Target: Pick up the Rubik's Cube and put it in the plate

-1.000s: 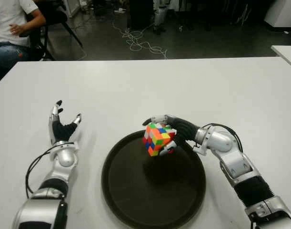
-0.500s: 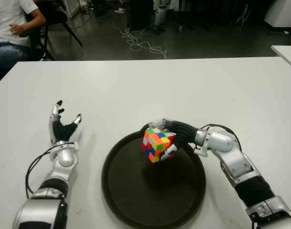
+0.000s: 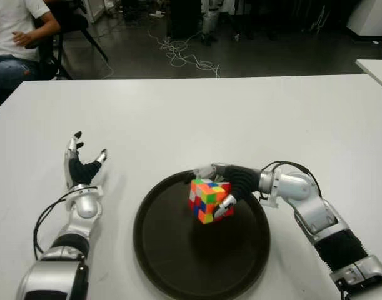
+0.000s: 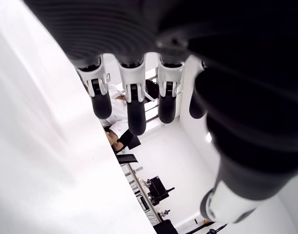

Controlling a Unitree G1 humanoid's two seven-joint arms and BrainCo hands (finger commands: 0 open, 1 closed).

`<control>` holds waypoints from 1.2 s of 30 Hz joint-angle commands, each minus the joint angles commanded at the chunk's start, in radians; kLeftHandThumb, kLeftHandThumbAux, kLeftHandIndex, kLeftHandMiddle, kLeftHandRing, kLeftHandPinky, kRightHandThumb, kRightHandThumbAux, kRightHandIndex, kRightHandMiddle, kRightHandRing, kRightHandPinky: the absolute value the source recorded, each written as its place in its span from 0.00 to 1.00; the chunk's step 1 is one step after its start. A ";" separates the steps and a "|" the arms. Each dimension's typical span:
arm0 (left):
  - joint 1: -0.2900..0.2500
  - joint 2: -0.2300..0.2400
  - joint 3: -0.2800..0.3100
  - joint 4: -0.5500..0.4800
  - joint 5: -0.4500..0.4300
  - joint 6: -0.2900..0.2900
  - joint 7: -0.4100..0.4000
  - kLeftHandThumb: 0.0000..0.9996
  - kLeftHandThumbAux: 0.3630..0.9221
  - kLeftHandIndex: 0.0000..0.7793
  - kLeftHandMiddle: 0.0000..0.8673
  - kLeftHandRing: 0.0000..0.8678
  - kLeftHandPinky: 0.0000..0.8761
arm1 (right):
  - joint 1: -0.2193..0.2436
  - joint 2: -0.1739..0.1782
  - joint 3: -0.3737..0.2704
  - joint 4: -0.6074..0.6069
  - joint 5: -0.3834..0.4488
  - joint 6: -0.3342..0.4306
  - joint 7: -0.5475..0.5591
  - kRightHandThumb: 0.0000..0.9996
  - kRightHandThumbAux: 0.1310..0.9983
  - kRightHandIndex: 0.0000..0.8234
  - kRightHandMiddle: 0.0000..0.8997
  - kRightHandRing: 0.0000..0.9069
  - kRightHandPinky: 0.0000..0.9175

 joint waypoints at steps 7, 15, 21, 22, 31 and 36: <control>0.000 0.000 0.001 0.002 -0.001 -0.010 0.004 0.00 0.76 0.18 0.17 0.18 0.17 | -0.008 0.026 -0.012 0.060 0.051 -0.032 0.035 0.00 0.58 0.82 0.95 0.97 0.95; 0.001 0.000 -0.002 0.000 0.002 -0.005 0.007 0.00 0.76 0.17 0.16 0.18 0.19 | 0.042 0.034 -0.028 -0.004 -0.017 -0.042 -0.095 0.00 0.56 0.69 0.81 0.85 0.81; 0.000 -0.004 0.004 0.000 -0.006 -0.002 0.002 0.00 0.77 0.17 0.17 0.18 0.16 | 0.040 0.056 -0.034 0.016 -0.031 -0.052 -0.167 0.00 0.61 0.54 0.55 0.60 0.58; 0.000 -0.004 0.004 -0.001 -0.007 -0.002 0.001 0.00 0.77 0.17 0.17 0.18 0.17 | 0.030 0.062 -0.035 0.039 -0.031 -0.060 -0.172 0.00 0.61 0.46 0.49 0.53 0.50; -0.002 0.001 -0.003 0.000 0.005 -0.002 0.007 0.00 0.73 0.18 0.16 0.17 0.17 | 0.013 0.081 -0.027 0.168 -0.059 -0.218 -0.215 0.00 0.51 0.11 0.14 0.15 0.12; -0.002 0.001 -0.005 -0.001 0.006 -0.005 0.009 0.00 0.76 0.16 0.15 0.17 0.17 | -0.005 0.101 -0.032 0.215 -0.006 -0.246 -0.172 0.00 0.47 0.06 0.16 0.18 0.22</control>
